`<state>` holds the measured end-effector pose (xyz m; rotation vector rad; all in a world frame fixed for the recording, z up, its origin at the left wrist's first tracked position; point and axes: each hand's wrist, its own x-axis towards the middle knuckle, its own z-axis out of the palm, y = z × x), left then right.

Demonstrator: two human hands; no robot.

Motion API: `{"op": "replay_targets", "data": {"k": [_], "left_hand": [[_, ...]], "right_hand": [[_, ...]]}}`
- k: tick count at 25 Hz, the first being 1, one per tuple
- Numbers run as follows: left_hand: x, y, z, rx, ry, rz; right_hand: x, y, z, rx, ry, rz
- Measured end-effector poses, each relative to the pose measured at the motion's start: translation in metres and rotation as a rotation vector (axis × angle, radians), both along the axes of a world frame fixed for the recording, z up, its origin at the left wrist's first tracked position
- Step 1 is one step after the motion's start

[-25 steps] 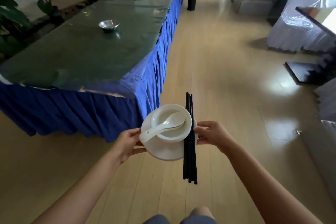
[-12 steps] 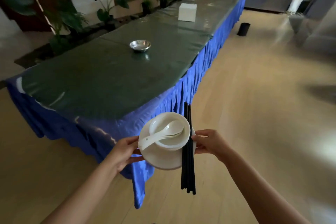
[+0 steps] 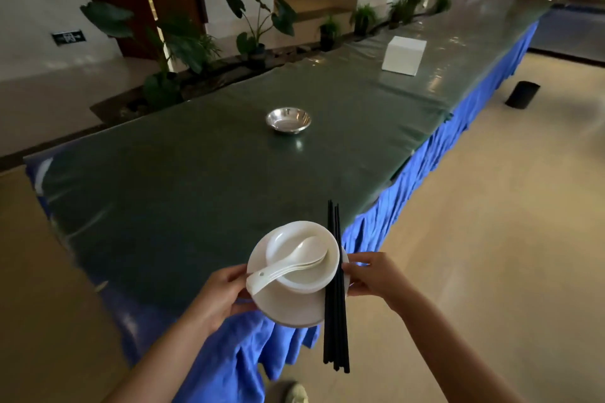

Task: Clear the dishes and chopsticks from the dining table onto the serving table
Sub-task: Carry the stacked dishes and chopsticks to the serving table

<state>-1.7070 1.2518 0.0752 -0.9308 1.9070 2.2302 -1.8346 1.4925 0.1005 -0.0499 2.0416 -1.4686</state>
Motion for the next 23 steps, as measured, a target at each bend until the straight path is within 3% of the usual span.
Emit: {"op": "replay_targets", "data": {"k": [9,15,23], "left_hand": [[-0.133,-0.058,0.004,0.037,-0.085,0.260],[-0.200,-0.086,-0.015,0.053,-0.104,0.520],[-0.244,-0.099,-0.042,0.071,-0.199,0.796]], "right_hand": [[-0.185,-0.103,-0.016,0.011,-0.080,0.265],[-0.303,-0.184,-0.041,0.019,-0.100,0.553],[-0.376,-0.260,-0.064,0.036,-0.155,0.841]]}}
